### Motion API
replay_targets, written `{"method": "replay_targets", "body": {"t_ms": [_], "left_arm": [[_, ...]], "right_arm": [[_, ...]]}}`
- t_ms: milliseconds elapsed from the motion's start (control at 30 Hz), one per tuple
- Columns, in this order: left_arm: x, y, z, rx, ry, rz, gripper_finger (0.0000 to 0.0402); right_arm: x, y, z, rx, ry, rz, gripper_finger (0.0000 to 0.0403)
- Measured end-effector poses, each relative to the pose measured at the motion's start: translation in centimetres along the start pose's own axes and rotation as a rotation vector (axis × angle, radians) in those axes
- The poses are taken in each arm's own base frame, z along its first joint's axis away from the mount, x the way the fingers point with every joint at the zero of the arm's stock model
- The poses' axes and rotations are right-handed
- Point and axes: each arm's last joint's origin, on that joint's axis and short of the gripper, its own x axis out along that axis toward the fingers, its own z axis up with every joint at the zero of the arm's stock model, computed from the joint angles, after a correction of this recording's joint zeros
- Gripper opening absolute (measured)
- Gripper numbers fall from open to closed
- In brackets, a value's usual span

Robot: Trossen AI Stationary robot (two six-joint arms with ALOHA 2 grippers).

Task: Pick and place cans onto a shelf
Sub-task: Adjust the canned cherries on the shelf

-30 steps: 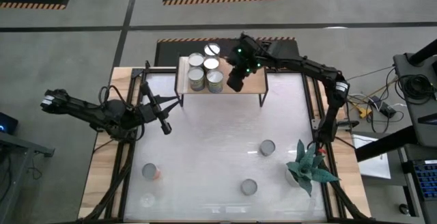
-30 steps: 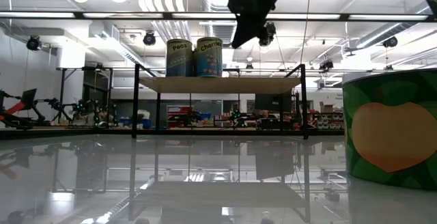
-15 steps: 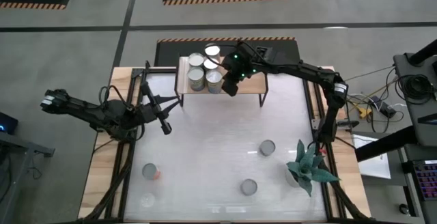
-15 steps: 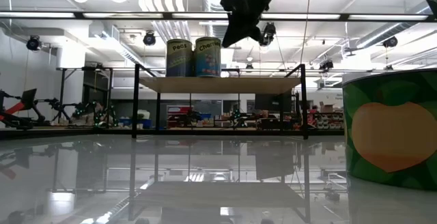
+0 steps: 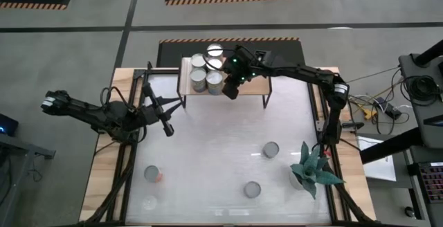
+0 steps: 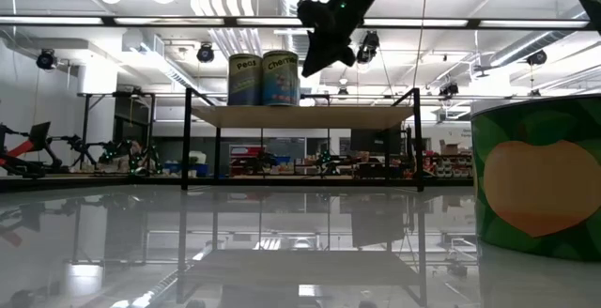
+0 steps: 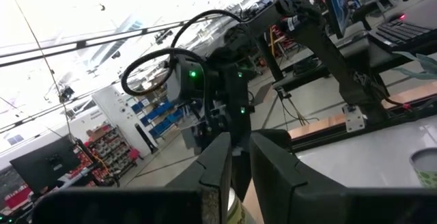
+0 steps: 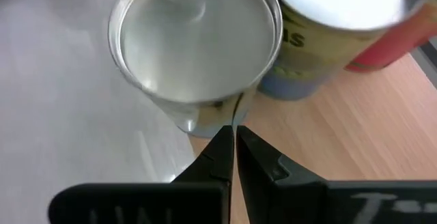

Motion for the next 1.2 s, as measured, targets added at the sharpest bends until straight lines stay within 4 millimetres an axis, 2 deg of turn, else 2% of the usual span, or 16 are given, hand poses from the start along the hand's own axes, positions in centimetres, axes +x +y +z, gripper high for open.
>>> {"method": "replay_targets", "body": {"t_ms": [233,433,600,700,867,1067,1200], "left_arm": [[0.0,0.0,0.0,-0.001,0.000,0.000,0.0037],[0.0,0.0,0.0,0.000,0.000,0.000,0.0037],[0.0,0.0,0.0,0.000,0.000,0.000,0.0037],[0.0,0.0,0.0,0.000,0.000,0.000,0.0037],[0.0,0.1,0.1,-0.020,-0.003,0.002,0.0037],[0.0,0.4,0.5,-0.093,-0.013,0.008,0.0037],[0.0,0.4,0.6,-0.148,-0.014,0.008,0.0037]], "right_arm": [[0.4,-0.1,-0.1,0.007,0.015,-0.002,0.0009],[-0.7,0.0,-0.4,0.016,0.049,-0.001,0.0009],[-2.3,1.1,-0.8,0.020,0.071,0.011,0.0009],[-3.0,2.6,-1.2,0.013,0.103,0.034,0.0009],[-3.3,6.1,-2.8,0.001,0.236,0.079,0.0009],[-2.4,11.2,-6.1,-0.003,0.391,0.125,0.0009],[-1.7,14.3,-8.1,-0.051,0.402,0.103,0.0009]]}}
